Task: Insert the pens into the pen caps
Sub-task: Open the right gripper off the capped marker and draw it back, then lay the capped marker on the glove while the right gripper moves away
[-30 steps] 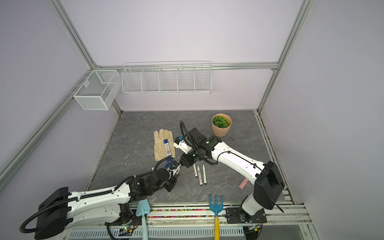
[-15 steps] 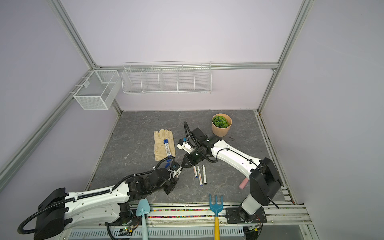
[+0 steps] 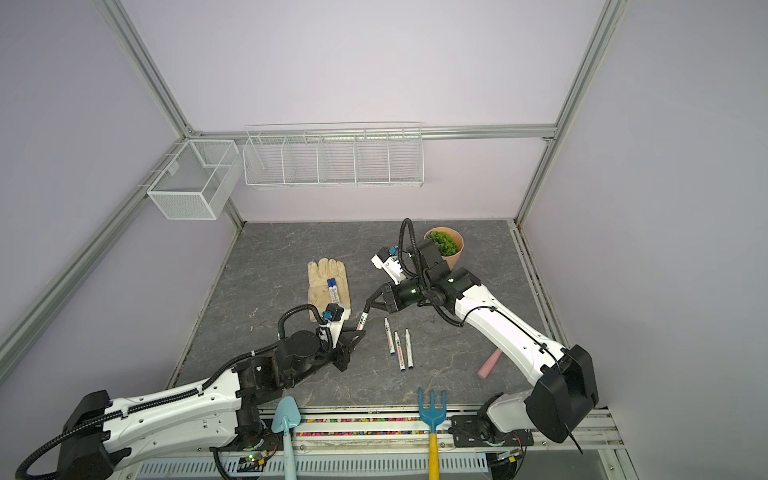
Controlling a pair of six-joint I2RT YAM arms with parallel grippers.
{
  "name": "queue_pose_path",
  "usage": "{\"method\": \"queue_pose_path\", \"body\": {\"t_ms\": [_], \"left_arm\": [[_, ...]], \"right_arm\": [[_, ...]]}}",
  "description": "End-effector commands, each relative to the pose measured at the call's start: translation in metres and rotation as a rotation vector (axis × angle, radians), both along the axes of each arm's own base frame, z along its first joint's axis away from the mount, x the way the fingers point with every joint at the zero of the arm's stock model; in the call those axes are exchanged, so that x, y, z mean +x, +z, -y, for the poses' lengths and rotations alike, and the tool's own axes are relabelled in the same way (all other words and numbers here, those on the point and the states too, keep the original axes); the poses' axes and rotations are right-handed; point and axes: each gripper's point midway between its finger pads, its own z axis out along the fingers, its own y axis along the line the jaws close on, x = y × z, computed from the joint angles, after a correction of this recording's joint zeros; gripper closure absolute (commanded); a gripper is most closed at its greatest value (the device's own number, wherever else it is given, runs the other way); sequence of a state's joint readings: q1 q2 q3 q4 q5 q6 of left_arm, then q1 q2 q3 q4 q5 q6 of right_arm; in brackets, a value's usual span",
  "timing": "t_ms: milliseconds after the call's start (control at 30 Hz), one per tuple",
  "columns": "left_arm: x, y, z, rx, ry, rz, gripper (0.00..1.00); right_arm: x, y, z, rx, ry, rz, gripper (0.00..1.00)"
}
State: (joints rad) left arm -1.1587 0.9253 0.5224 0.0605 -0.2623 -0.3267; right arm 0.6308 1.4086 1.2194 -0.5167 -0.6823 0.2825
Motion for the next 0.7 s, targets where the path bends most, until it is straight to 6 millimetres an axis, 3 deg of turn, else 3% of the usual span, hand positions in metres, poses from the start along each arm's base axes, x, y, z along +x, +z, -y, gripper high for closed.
{"method": "queue_pose_path", "body": {"t_ms": [0, 100, 133, 233, 300, 400, 667], "left_arm": [[0.002, 0.19, -0.003, -0.613, 0.024, 0.252, 1.0], [0.009, 0.171, -0.001, -0.584, 0.063, 0.202, 1.0], [0.011, 0.164, -0.002, -0.578, 0.074, 0.19, 1.0], [0.022, 0.13, -0.008, -0.573, 0.15, 0.098, 1.0], [0.034, 0.105, -0.017, -0.557, 0.215, 0.011, 1.0], [0.056, 0.066, -0.041, -0.53, 0.35, -0.129, 1.0], [0.111, -0.021, -0.129, -0.348, 0.677, -0.396, 1.0]], "right_arm": [[-0.039, -0.073, 0.014, -0.206, 0.038, -0.236, 0.93], [-0.031, -0.067, 0.017, -0.199, 0.003, -0.202, 0.9], [-0.027, -0.064, 0.018, -0.19, -0.016, -0.193, 0.84], [-0.009, -0.043, 0.022, -0.106, -0.097, -0.145, 0.56], [0.005, -0.028, 0.028, -0.042, -0.166, -0.116, 0.49], [0.02, -0.023, 0.041, -0.021, -0.251, -0.096, 0.47], [0.023, -0.057, 0.057, -0.168, -0.298, -0.158, 0.51]]}}
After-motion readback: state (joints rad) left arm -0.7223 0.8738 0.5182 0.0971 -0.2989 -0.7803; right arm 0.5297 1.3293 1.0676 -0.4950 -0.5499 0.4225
